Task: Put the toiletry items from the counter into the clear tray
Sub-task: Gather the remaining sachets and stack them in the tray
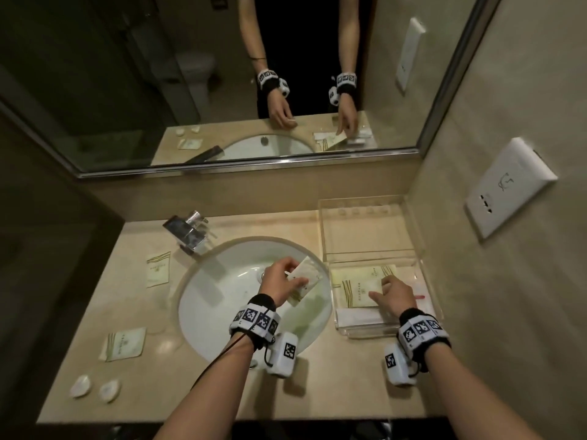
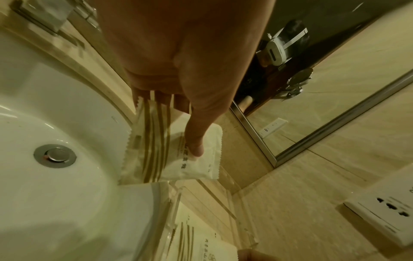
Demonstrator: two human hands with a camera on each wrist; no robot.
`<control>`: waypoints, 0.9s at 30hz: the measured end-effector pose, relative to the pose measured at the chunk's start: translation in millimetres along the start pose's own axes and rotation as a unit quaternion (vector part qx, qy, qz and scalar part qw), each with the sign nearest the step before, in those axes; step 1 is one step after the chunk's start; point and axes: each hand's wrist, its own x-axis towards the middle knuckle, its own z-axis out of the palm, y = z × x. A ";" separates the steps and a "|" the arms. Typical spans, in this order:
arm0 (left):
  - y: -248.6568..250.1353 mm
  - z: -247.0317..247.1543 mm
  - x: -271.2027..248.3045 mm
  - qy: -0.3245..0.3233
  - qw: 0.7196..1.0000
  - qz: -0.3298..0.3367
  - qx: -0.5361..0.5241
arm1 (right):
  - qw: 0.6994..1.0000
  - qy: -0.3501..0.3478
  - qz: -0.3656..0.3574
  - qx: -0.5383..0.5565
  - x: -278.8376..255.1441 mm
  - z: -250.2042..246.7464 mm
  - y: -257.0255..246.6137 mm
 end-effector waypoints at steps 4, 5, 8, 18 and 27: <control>0.3 3.6 -2.3 0.009 1.000 -0.008 0.010 | 0.999 -0.013 -0.018 -0.024 5.2 10.6 -1.8; -0.6 3.8 -2.4 0.012 1.000 -0.010 0.009 | 0.999 -0.014 -0.018 -0.031 6.0 11.4 -2.3; -2.5 3.0 -3.0 0.021 1.000 -0.010 0.008 | 0.999 -0.005 -0.023 -0.044 8.9 13.0 -3.4; -4.7 7.4 -1.7 0.027 0.999 -0.012 0.014 | 0.996 0.075 -0.015 -0.050 13.1 22.3 0.4; -3.4 10.6 0.0 0.025 0.999 -0.004 0.020 | 0.967 0.095 -0.214 -0.102 4.8 31.4 14.9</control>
